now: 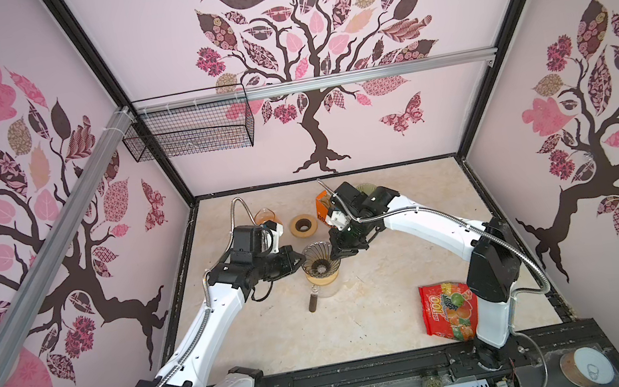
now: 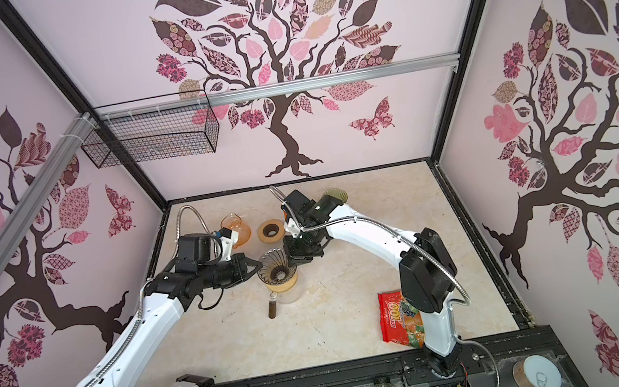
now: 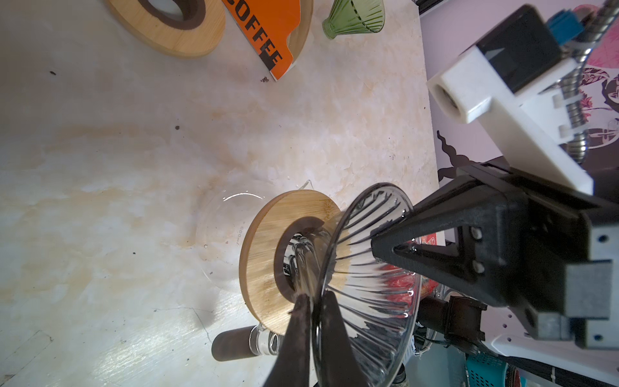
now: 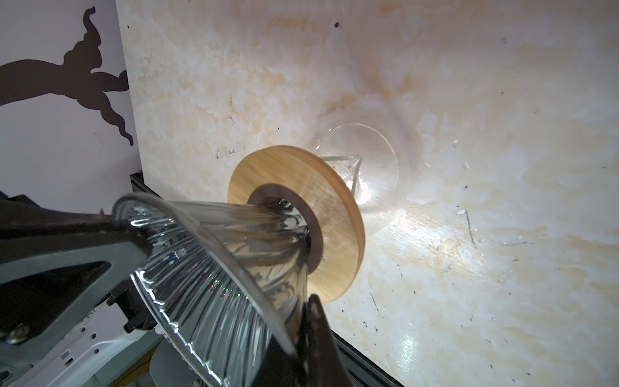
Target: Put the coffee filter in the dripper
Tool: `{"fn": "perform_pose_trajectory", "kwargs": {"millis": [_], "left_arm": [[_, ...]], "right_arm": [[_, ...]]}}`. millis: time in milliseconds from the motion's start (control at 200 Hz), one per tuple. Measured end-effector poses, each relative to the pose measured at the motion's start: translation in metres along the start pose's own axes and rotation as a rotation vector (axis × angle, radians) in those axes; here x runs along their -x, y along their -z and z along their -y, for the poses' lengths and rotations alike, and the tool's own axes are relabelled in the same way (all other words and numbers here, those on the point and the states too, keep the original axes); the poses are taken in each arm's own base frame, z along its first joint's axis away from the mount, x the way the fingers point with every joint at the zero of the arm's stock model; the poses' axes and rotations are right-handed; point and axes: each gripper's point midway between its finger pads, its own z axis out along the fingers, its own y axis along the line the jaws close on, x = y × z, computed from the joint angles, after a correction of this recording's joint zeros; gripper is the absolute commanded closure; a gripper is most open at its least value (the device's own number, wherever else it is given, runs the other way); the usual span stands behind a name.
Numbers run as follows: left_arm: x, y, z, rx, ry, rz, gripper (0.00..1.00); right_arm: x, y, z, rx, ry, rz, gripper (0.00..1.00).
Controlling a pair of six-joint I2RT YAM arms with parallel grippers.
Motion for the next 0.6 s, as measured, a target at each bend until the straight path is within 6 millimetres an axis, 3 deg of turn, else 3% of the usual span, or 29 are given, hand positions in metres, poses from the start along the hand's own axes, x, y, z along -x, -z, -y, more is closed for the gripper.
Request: {"fn": "perform_pose_trajectory", "kwargs": {"millis": [600], "left_arm": [[0.0028,-0.0036,-0.0014,0.003,-0.005,-0.018,0.95]], "right_arm": [[0.0022,0.0004,0.0020,-0.008,0.002,0.009,0.97]]}}
